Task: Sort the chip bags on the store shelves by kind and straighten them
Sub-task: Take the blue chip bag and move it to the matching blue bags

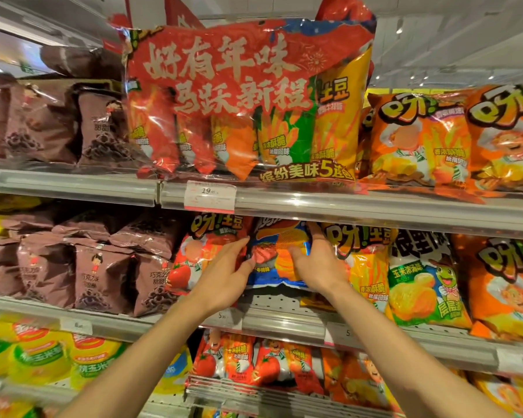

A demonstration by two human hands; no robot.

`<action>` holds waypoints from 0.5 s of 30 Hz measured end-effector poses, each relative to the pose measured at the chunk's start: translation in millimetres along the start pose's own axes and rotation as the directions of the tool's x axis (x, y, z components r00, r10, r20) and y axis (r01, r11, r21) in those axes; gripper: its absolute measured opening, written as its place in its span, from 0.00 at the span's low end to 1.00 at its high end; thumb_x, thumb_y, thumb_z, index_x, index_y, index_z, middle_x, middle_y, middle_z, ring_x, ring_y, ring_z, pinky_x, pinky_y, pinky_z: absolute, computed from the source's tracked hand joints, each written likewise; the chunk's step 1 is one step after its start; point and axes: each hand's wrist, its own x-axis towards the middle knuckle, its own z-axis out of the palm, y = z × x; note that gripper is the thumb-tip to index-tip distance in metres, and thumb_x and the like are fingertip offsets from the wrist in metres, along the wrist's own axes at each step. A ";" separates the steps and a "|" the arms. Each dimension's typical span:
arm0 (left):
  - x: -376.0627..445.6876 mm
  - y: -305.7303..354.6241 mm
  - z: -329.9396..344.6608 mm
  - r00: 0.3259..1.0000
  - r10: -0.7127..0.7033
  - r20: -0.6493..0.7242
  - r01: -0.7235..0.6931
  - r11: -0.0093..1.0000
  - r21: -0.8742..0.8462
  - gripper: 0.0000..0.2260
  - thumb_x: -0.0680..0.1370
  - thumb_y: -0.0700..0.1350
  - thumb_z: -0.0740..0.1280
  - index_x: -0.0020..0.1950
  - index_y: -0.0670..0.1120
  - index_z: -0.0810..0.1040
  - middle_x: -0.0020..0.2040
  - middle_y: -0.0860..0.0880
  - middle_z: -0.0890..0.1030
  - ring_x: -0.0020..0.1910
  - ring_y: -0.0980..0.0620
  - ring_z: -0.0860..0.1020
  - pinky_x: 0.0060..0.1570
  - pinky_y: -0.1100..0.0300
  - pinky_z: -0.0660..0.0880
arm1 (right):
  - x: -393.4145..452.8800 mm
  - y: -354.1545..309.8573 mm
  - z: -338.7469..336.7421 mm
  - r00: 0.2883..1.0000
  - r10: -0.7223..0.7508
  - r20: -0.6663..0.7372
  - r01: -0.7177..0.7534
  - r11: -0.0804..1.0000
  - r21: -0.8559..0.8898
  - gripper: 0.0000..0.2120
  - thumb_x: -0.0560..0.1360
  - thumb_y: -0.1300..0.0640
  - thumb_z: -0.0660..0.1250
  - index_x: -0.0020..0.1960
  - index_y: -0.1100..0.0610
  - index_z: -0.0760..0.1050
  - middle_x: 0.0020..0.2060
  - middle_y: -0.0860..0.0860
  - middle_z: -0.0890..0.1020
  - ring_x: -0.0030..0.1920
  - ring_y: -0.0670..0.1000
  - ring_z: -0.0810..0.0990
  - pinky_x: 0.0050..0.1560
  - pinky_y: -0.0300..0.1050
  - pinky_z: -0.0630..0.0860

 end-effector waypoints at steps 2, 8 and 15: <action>1.8 1.2 -0.2 1.000 -0.016 0.008 0.017 0.999 -0.027 0.26 0.84 0.53 0.60 0.81 0.50 0.58 0.80 0.50 0.62 0.77 0.50 0.63 0.76 0.49 0.61 | 2.3 1.8 -1.5 1.000 0.003 0.006 -0.004 0.991 0.136 0.25 0.82 0.52 0.64 0.75 0.60 0.63 0.68 0.60 0.74 0.65 0.60 0.74 0.61 0.49 0.71; 8.6 8.1 0.0 0.997 -0.079 -0.002 0.079 0.993 -0.091 0.29 0.84 0.57 0.58 0.81 0.49 0.56 0.80 0.51 0.61 0.78 0.52 0.61 0.74 0.57 0.58 | 4.3 8.2 -3.3 0.997 0.072 0.014 -0.073 0.960 0.271 0.24 0.82 0.50 0.60 0.75 0.58 0.63 0.61 0.58 0.77 0.59 0.59 0.76 0.62 0.51 0.71; 14.5 11.5 5.0 0.990 -0.119 0.079 0.136 0.956 -0.258 0.29 0.83 0.59 0.57 0.81 0.51 0.54 0.74 0.54 0.67 0.75 0.54 0.65 0.70 0.60 0.60 | -3.4 10.6 -1.1 1.000 0.002 0.017 -0.006 0.973 0.231 0.23 0.83 0.53 0.56 0.75 0.60 0.60 0.54 0.60 0.78 0.51 0.59 0.78 0.51 0.51 0.73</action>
